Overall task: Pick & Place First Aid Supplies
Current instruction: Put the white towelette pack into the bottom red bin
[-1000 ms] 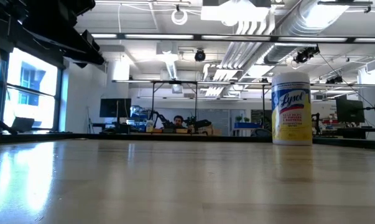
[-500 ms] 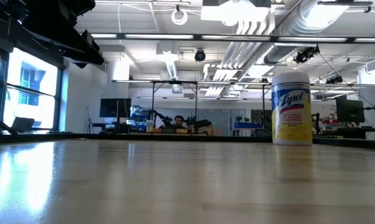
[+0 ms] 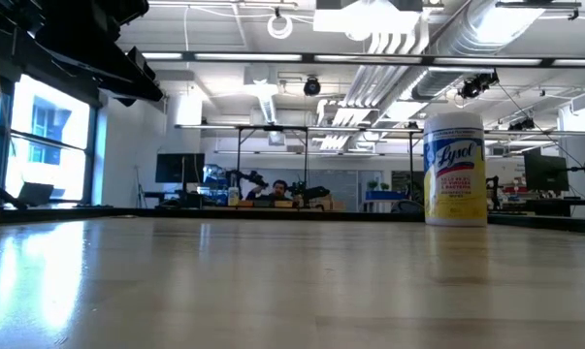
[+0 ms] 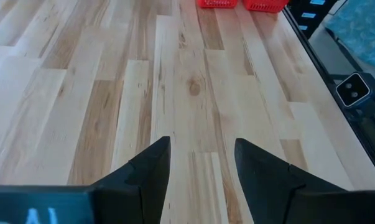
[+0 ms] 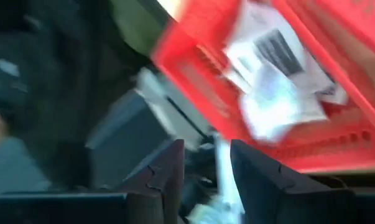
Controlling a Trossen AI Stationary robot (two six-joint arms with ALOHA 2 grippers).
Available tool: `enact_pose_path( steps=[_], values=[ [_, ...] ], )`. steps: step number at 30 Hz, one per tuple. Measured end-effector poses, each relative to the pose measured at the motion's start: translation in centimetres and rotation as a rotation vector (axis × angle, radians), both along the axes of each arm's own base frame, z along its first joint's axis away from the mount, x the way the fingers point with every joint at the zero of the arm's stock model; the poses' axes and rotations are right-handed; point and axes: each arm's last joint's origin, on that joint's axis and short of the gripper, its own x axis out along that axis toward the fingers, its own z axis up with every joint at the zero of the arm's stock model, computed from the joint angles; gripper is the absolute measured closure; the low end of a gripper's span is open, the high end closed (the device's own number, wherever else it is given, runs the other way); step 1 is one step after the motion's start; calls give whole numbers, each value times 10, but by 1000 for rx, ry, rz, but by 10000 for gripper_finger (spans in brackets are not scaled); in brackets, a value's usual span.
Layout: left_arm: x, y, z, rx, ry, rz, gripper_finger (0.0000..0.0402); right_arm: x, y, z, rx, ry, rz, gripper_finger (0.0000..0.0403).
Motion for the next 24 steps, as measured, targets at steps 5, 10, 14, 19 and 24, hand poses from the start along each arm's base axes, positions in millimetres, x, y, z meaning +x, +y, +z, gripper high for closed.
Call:
enact_pose_path(
  steps=[5,10,14,19,24],
  values=[
    [0,0,0,1,0,2,224,-1,-17,18,-8,-161,-108,285],
    [1,0,2,-7,-17,4,224,16,-39,20,-259,-479,-169,296],
    [1,1,2,21,-30,55,224,40,-54,28,-450,-768,-189,299],
    [0,5,0,55,-13,147,224,67,-76,43,-757,-1083,-152,300],
    [-1,5,-2,64,11,146,224,83,-95,57,-1037,-1274,-92,300]
  ],
)
